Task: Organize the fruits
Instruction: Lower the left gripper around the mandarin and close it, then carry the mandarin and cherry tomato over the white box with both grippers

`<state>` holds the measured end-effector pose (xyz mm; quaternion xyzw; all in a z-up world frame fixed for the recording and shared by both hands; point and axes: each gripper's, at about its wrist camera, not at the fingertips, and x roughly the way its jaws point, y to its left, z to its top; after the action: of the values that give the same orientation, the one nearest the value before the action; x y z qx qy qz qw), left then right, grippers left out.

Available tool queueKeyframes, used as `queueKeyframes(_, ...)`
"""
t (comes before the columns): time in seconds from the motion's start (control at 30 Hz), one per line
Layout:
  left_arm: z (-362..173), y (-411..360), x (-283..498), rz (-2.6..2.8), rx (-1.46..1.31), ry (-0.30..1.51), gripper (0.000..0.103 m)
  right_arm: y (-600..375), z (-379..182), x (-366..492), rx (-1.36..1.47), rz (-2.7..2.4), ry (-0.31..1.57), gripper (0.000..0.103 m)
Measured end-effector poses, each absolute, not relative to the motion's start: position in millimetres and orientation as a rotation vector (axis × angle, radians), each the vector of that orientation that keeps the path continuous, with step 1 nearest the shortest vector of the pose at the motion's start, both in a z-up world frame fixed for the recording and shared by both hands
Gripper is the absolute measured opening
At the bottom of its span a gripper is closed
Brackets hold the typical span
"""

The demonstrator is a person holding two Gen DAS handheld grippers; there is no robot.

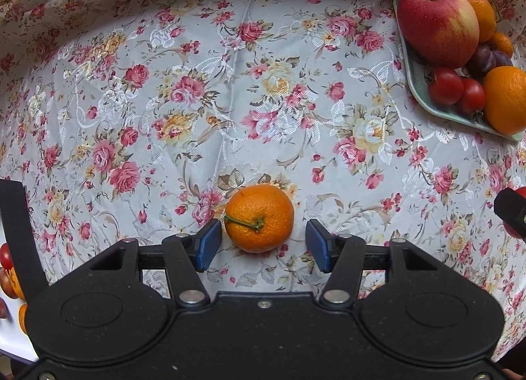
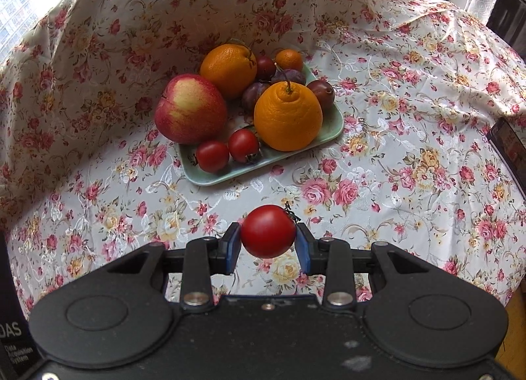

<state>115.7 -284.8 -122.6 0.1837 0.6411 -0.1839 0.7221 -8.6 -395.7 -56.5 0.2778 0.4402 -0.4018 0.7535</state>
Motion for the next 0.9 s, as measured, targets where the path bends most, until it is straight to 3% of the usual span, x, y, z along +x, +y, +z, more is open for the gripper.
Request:
queueKeyframes(0.27,-123,-277,122,-0.401,0.342,1.388,0.06,-385,-55,-5,0.552,-0.854,0.982,0.037)
queueKeyframes(0.3,-123,-276,123,-0.395,0.33,1.379,0.052,-383,-54,-5,0.554,-0.85,0.985,0.037)
queueKeyframes(0.33,-122,-275,123,-0.39,0.32,1.373,0.051,-382,-54,-5,0.556,-0.847,0.985,0.037)
queueKeyframes(0.9,-73,-231,125,-0.277,0.242,1.313,0.05,-360,-46,-1,0.542,-0.82,1.04,0.037)
